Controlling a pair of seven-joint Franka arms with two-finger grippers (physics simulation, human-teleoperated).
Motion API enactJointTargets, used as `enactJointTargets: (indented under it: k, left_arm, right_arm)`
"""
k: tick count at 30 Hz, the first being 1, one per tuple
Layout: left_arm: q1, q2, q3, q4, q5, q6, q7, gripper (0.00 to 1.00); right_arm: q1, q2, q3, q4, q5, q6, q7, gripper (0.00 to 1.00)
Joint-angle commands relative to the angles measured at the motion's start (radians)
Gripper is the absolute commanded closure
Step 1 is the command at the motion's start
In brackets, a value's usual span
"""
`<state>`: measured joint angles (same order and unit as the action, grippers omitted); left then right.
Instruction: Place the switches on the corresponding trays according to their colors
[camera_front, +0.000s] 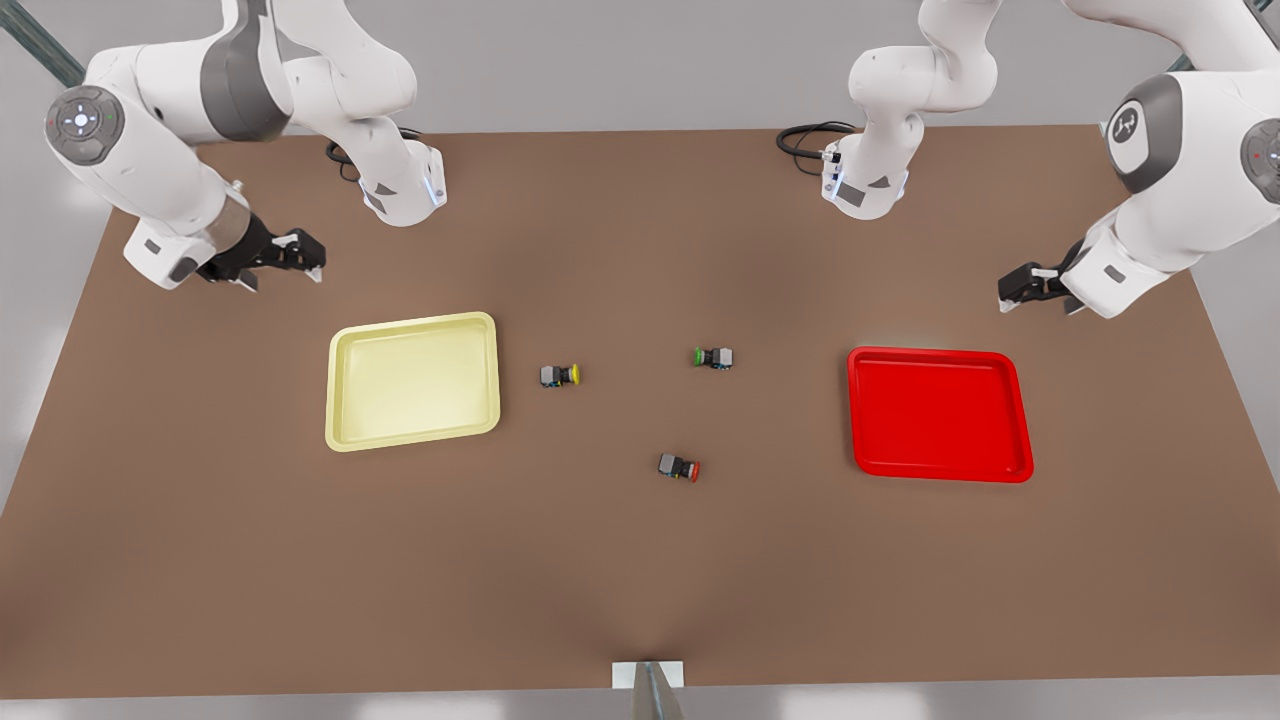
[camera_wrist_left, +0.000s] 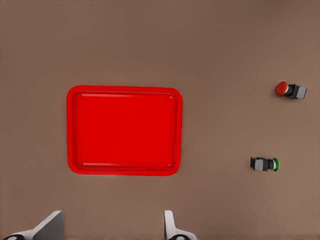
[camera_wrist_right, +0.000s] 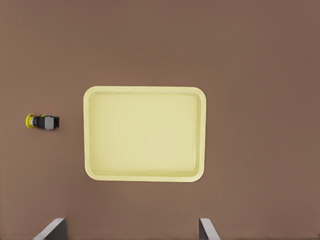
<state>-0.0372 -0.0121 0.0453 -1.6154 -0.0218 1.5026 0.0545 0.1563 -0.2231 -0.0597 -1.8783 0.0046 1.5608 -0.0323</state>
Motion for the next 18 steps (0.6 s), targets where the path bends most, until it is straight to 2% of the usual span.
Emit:
enactJointTargets:
  k: [1, 6, 8, 10, 11, 12, 14, 16, 18]
  left_arm:
    - [-0.006, 0.001, -0.001, 0.0, 0.0, -0.001, -0.001, 0.0]
    - [-0.015, 0.023, -0.018, -0.006, -0.013, 0.011, -0.047, 0.0]
    - [-0.015, 0.084, -0.129, -0.009, -0.015, 0.059, -0.168, 0.0]
    - [-0.015, 0.182, -0.263, -0.008, -0.003, 0.18, -0.439, 0.0]
    - [-0.02, 0.254, -0.323, 0.0, 0.003, 0.255, -0.614, 0.0]
    - [-0.055, 0.323, -0.335, 0.035, 0.039, 0.272, -0.763, 0.0]
    - [-0.148, 0.518, -0.335, 0.216, 0.06, 0.271, -1.028, 0.0]
    - [-0.205, 0.658, -0.329, 0.354, 0.065, 0.283, -1.287, 0.0]
    - [-0.24, 0.738, -0.326, 0.359, 0.118, 0.427, -1.509, 0.0]
  right_arm:
    - [0.0, 0.001, 0.0, 0.002, 0.0, -0.001, 0.0, 0.0]
    - [0.006, 0.001, -0.002, 0.008, 0.0, -0.004, -0.003, 0.0]
    - [0.014, 0.011, 0.006, 0.022, 0.0, -0.002, -0.008, 0.0]
    - [0.014, 0.05, 0.054, 0.071, 0.012, 0.002, -0.009, 0.0]
    - [0.014, 0.105, 0.113, 0.14, 0.012, -0.001, -0.076, 0.0]
    - [0.014, 0.169, 0.158, 0.183, 0.034, 0.008, -0.262, 0.0]
    - [0.012, 0.344, 0.262, 0.335, 0.069, 0.016, -0.549, 0.0]
    - [0.014, 0.499, 0.414, 0.436, 0.058, 0.031, -0.59, 0.0]
    - [0.016, 0.583, 0.563, 0.441, -0.08, 0.192, -0.607, 0.0]
